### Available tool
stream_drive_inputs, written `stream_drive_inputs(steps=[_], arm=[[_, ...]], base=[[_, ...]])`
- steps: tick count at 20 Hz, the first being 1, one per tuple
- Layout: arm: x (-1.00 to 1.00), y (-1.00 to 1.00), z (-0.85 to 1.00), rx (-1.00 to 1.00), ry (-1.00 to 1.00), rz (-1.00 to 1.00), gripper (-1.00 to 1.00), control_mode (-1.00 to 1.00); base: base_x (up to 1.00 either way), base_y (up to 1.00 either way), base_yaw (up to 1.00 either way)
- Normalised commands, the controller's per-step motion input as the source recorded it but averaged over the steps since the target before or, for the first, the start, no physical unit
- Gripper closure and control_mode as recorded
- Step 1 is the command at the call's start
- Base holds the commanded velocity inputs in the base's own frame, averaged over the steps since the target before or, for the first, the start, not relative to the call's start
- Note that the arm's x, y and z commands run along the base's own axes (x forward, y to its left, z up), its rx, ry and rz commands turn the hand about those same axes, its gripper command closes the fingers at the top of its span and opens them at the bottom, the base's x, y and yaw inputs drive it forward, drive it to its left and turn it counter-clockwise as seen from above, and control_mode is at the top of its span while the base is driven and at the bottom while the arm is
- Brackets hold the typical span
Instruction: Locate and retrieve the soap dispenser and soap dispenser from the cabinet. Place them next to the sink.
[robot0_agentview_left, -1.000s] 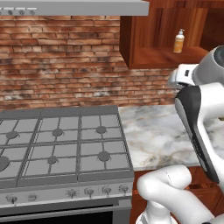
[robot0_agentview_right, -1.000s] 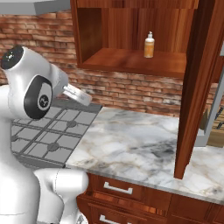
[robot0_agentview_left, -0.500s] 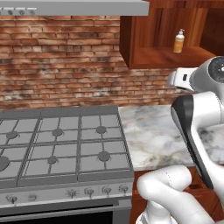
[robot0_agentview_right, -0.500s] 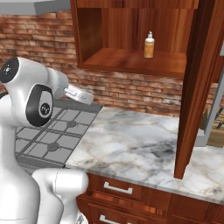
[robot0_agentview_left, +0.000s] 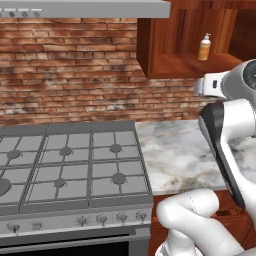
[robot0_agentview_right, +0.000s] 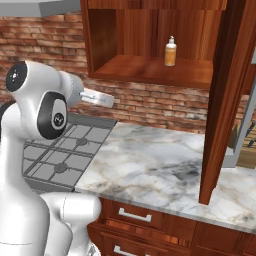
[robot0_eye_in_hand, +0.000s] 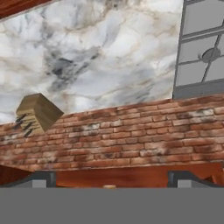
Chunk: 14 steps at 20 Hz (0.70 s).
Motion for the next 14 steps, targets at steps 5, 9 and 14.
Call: stream_drive_inputs(steps=[5,9,14], arm=[[0.05,-0.21,0.06,-0.05,-0.14,0.04,-1.00,-1.00],[0.18,-0.21,0.26,-0.04,-0.05,0.02,-1.00,-1.00],[0.42,-0.24,0.26,-0.01,0.00,0.00,-1.00,-1.00]], base=[[0.00,0.00,0.00],[0.00,0.00,0.00],[0.00,0.00,0.00]])
